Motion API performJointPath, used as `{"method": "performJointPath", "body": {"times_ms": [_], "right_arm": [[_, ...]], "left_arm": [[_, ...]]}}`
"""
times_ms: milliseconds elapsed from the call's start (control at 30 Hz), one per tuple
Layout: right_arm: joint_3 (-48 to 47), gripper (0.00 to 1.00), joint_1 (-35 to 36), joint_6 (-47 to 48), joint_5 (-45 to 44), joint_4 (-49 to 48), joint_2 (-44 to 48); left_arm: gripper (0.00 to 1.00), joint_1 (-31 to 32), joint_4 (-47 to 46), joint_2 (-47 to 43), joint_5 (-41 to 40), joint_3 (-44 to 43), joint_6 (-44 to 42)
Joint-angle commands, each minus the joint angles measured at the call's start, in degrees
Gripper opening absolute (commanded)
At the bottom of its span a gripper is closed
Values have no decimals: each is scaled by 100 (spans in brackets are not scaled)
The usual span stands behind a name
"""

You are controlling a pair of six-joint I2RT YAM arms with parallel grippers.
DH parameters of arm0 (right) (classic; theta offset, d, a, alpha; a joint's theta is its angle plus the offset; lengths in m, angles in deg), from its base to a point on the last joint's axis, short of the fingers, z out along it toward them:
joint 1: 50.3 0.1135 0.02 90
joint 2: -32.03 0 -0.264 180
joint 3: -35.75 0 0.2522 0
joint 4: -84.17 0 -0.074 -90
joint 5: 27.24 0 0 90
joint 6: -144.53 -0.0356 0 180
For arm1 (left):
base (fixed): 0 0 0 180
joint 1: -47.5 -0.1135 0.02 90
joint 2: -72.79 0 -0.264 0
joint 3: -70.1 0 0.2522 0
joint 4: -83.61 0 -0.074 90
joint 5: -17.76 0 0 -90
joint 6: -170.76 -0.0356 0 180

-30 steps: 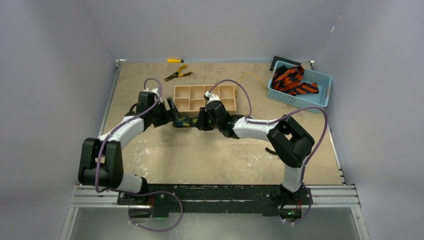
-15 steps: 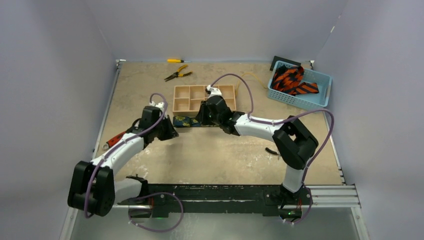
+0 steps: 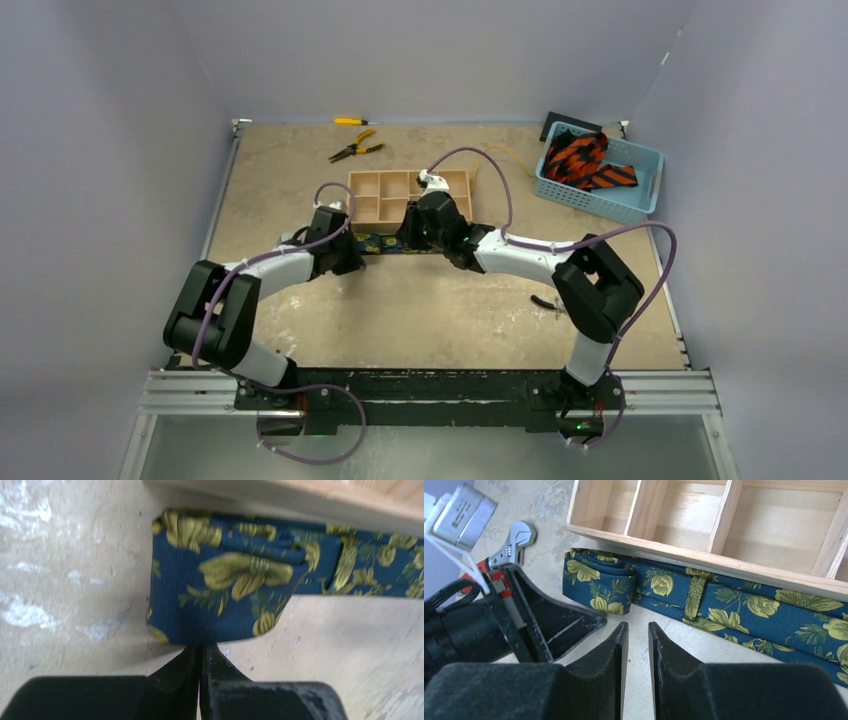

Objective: Roll the ties
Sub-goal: Roll the tie at the center of the board.

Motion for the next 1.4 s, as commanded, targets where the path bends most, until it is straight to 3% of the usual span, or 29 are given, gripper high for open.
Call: {"method": "performJointPath", "body": {"times_ms": [0, 367, 900, 1133, 1367], "right_arm": [[71, 25, -18, -38, -94, -123, 208], [333, 24, -12, -105, -164, -298, 244], [449, 24, -9, -74, -200, -230, 444], [505, 24, -9, -74, -193, -279, 490], [413, 25, -5, -33, -188, -251, 484]], "left_arm": [[0, 42, -594, 322, -513, -295, 393], [0, 92, -1625, 365, -803, 17, 1071], [0, 112, -1940, 860, -696, -145, 1051], [1, 112, -2078, 524, -848, 201, 1157], [29, 121, -893, -438, -878, 83, 689]]}}
